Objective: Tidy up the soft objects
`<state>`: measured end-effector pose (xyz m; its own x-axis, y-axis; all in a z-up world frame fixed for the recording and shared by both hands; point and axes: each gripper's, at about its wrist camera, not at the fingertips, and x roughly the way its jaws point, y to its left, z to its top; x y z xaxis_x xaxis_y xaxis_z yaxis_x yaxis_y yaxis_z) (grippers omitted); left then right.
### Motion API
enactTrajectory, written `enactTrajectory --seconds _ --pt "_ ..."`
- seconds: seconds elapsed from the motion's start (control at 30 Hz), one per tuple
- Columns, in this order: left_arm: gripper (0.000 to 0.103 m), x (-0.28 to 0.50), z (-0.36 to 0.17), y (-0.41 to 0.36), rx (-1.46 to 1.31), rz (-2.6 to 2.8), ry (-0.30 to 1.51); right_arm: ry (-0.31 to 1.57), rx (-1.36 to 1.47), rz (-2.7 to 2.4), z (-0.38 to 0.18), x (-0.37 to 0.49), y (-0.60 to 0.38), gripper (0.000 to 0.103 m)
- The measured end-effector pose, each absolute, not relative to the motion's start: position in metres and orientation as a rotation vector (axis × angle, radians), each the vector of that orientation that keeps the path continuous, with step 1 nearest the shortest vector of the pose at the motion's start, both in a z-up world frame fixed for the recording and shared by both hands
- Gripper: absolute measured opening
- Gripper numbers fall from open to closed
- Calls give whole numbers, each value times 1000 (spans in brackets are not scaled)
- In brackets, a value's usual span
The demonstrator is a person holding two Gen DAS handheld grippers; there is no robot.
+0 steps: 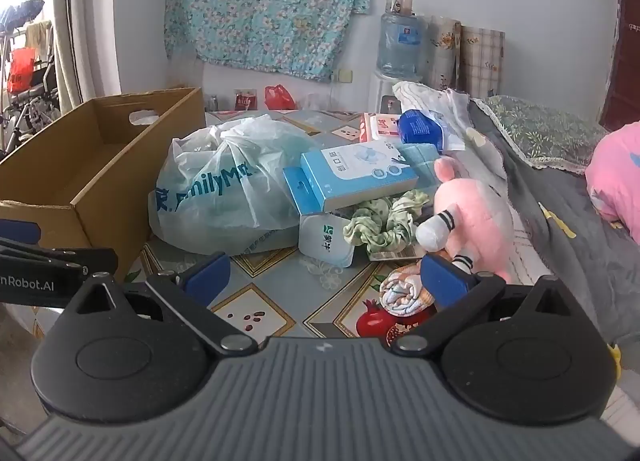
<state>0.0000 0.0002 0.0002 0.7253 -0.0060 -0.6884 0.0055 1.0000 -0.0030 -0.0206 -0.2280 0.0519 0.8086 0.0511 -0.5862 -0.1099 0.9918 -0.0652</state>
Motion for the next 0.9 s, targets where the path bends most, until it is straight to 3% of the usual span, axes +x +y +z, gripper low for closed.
enactTrajectory --seconds 0.9 --pt "103 -5 1 5 -18 -21 748 613 -94 86 56 -22 -226 102"
